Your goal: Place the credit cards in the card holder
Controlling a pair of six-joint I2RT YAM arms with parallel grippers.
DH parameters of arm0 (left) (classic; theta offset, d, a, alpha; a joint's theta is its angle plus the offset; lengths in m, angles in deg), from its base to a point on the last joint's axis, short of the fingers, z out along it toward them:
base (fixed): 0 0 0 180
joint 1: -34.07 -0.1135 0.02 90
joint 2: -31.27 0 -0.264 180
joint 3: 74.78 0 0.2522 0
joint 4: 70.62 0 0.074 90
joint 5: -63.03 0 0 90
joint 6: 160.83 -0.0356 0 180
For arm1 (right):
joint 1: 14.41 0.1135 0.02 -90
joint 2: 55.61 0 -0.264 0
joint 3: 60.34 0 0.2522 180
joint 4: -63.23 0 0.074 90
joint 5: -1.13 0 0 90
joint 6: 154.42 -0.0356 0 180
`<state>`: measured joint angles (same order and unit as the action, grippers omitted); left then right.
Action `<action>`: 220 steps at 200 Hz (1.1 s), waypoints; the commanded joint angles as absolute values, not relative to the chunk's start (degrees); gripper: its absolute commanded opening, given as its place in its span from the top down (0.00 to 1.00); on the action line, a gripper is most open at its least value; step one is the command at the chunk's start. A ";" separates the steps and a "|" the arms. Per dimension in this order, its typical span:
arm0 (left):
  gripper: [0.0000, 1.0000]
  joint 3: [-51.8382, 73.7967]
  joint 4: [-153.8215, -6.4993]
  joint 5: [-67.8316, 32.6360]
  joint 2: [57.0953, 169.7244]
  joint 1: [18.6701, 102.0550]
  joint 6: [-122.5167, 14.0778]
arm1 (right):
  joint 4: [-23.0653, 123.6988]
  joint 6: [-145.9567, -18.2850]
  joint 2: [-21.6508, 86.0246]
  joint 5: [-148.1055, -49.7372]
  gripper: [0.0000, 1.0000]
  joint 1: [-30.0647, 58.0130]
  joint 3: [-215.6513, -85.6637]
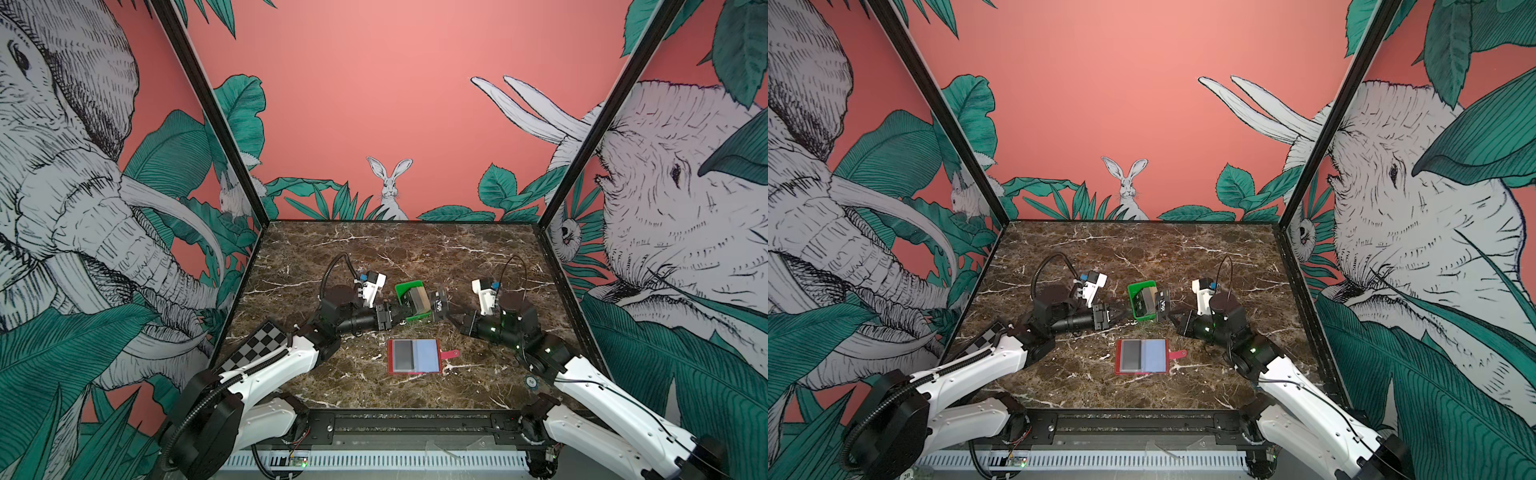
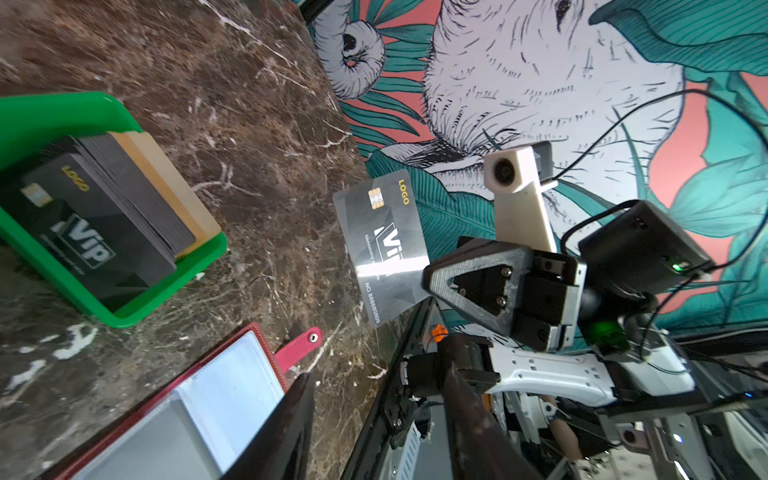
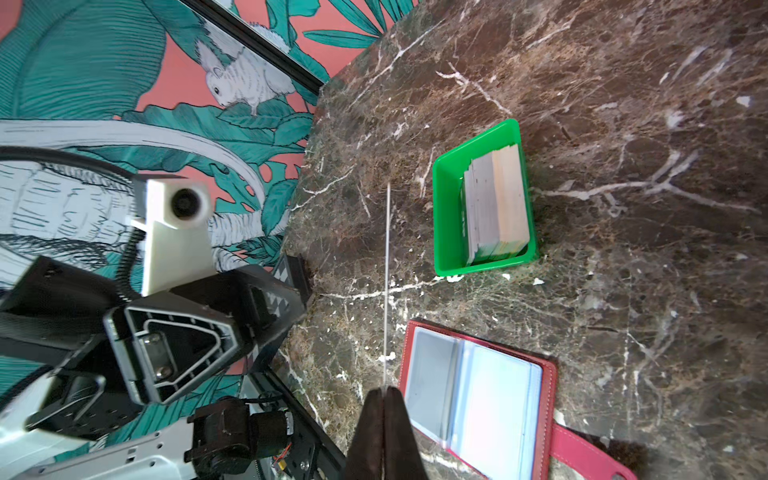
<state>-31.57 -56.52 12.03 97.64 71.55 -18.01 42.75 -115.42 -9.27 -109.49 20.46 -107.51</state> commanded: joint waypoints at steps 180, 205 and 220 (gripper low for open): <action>0.68 -30.78 -34.64 15.27 104.14 75.97 -2.99 | 64.06 -126.11 -11.99 -121.57 1.00 22.31 -102.70; 0.70 -30.44 -33.88 14.64 104.06 76.00 -2.16 | 64.98 -126.46 -11.41 -121.01 1.00 22.59 -101.75; 0.72 -30.61 -32.08 14.35 104.45 76.00 -1.02 | 65.54 -126.86 -11.41 -120.20 1.00 22.65 -101.09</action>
